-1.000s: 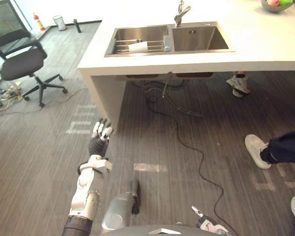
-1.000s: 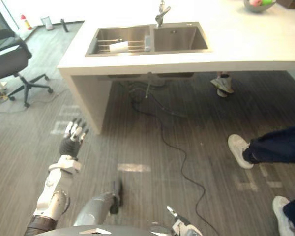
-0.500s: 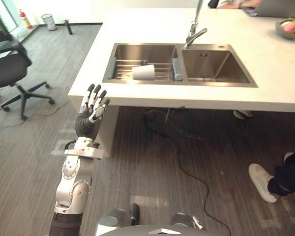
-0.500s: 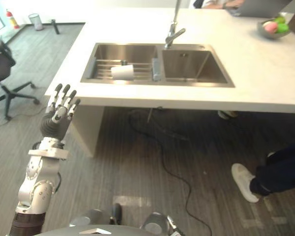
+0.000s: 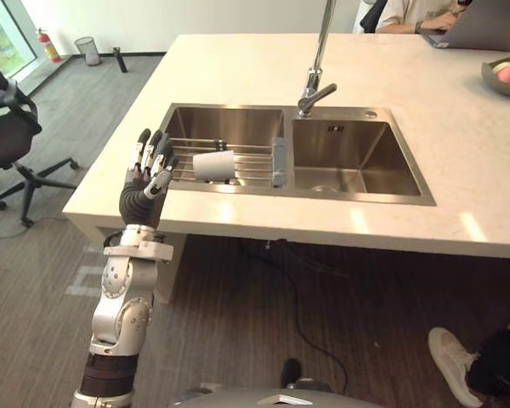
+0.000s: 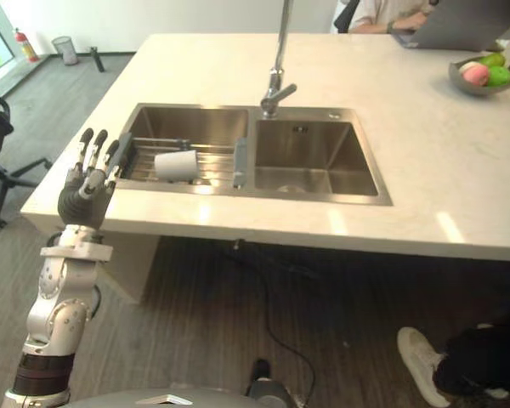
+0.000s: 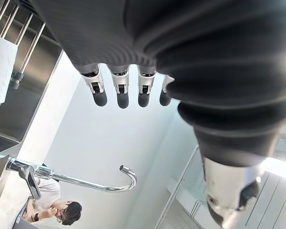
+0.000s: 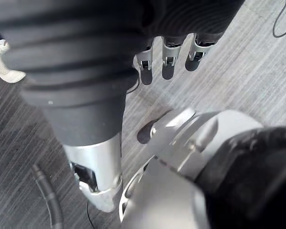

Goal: Walk over to the sink, pick up the cup, carry it to the dishwasher, place the cup inside the dishwasher, then close the dishwasher door

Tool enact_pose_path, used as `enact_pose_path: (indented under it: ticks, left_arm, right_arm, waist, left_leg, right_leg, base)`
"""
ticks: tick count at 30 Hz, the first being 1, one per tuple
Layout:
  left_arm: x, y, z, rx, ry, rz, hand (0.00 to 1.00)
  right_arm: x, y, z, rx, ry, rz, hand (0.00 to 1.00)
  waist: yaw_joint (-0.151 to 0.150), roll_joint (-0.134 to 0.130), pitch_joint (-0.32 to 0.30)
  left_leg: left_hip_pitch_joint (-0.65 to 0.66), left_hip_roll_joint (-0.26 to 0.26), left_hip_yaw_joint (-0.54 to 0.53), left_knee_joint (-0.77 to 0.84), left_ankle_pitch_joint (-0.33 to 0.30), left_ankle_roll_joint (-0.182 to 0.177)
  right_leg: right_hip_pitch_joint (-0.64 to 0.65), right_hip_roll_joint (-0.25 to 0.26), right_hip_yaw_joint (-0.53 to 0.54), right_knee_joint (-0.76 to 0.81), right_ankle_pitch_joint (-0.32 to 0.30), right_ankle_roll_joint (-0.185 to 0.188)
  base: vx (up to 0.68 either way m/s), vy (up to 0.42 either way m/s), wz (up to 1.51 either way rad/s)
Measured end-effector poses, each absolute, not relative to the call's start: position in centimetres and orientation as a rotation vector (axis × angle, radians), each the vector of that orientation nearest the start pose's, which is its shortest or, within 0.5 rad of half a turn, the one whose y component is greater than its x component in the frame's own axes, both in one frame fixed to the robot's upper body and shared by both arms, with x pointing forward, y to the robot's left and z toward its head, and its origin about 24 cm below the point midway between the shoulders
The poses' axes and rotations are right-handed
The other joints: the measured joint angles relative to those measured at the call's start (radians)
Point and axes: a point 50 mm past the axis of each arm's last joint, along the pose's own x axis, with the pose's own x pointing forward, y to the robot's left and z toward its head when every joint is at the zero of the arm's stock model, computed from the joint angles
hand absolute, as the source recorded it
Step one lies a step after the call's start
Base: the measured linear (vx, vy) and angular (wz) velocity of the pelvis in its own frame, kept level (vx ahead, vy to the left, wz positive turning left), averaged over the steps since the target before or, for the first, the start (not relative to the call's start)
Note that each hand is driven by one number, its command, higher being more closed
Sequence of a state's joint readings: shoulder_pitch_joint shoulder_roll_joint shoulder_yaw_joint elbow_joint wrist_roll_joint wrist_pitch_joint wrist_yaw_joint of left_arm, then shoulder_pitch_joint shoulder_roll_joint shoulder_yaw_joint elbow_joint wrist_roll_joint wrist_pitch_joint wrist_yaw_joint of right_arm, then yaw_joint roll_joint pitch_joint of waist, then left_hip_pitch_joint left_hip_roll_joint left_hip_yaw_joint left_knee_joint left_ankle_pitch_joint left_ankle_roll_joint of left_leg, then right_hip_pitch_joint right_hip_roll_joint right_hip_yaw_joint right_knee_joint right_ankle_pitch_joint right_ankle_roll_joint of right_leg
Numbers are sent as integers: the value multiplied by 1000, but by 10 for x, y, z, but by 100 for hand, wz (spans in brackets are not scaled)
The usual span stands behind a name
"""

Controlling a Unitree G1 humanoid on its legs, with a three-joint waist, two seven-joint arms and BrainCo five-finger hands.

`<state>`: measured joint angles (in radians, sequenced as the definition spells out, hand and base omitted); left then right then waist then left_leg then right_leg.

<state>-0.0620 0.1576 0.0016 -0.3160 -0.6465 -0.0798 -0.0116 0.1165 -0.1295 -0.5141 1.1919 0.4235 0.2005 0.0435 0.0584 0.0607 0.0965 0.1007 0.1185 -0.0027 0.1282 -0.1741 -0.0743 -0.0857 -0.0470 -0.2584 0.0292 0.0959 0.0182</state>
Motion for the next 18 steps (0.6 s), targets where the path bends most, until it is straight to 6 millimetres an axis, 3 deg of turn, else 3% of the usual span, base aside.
enact_pose_path:
  ticks: [4, 6, 9, 10, 11, 13, 14, 15, 16, 18]
  left_arm:
    - [251, 171, 138, -490, -427, -111, 0]
    - [250, 177, 135, -496, -428, -78, 0]
    - [251, 176, 136, -482, -435, -76, 0]
    - [250, 177, 135, -482, -430, -74, 0]
    - [247, 177, 133, -478, -427, -77, 0]
    - [236, 179, 137, -474, -448, -79, 0]
    - [229, 181, 141, -489, -481, -68, 0]
    - [226, 187, 147, -484, -512, -66, 0]
    - [223, 190, 147, -488, -509, -56, 0]
    - [208, 202, 139, -491, -471, -11, 0]
  right_arm:
    - [29, -229, -171, 634, 1283, -699, 0]
    - [27, -228, -171, 617, 1300, -670, 0]
    - [25, -228, -171, 618, 1306, -640, 0]
    - [27, -232, -170, 615, 1299, -639, 0]
    - [27, -233, -169, 609, 1313, -629, 0]
    - [25, -242, -167, 572, 1333, -624, 0]
    - [26, -256, -163, 533, 1319, -636, 0]
    - [30, -259, -161, 523, 1290, -634, 0]
    - [31, -257, -162, 525, 1290, -627, 0]
    - [32, -244, -164, 545, 1292, -609, 0]
  waist:
    - [3, -16, 4]
    - [2, -18, 6]
    - [-6, -23, 44]
    - [1, -40, 97]
    - [12, -33, 108]
    - [34, -12, 111]
    - [55, 67, 107]
    - [69, 78, 136]
    - [74, 69, 146]
    - [73, 38, 136]
  left_leg:
    - [-64, 3, 0, -7, 0, -1]
    - [-81, 2, -1, 29, -16, 25]
    - [-165, -37, 12, 258, -5, 16]
    - [-201, -57, 5, 370, -23, 28]
    - [-217, -69, 7, 370, -77, 29]
    - [-252, -74, 17, 244, -69, 11]
    - [-253, -6, 35, 102, -60, -4]
    - [-233, 15, 69, 135, 27, -10]
    - [-216, 14, 75, 143, 42, -14]
    - [-169, 0, 89, 135, 52, -6]
  right_leg:
    - [-25, 12, -19, -72, 36, 0]
    - [-21, 10, -30, -71, 33, 2]
    - [27, -38, -51, -75, 22, 5]
    - [77, -74, -39, -72, 8, 7]
    - [93, -90, -18, -71, -2, 6]
    - [84, -108, -2, -71, -19, 22]
    - [80, -54, 1, -26, -52, 12]
    - [42, -66, 19, 158, -130, 22]
    - [36, -74, 29, 195, -147, 47]
    - [47, -75, 71, 216, -176, 61]
  base:
    - [-19, -15, 8]
    - [-6, 22, 14]
    - [13, 107, 50]
    - [-62, 151, 28]
    - [-104, 189, 18]
    - [-80, 134, -15]
    - [69, 125, -45]
    - [104, 115, -50]
    - [119, 98, -48]
    - [67, 63, -50]
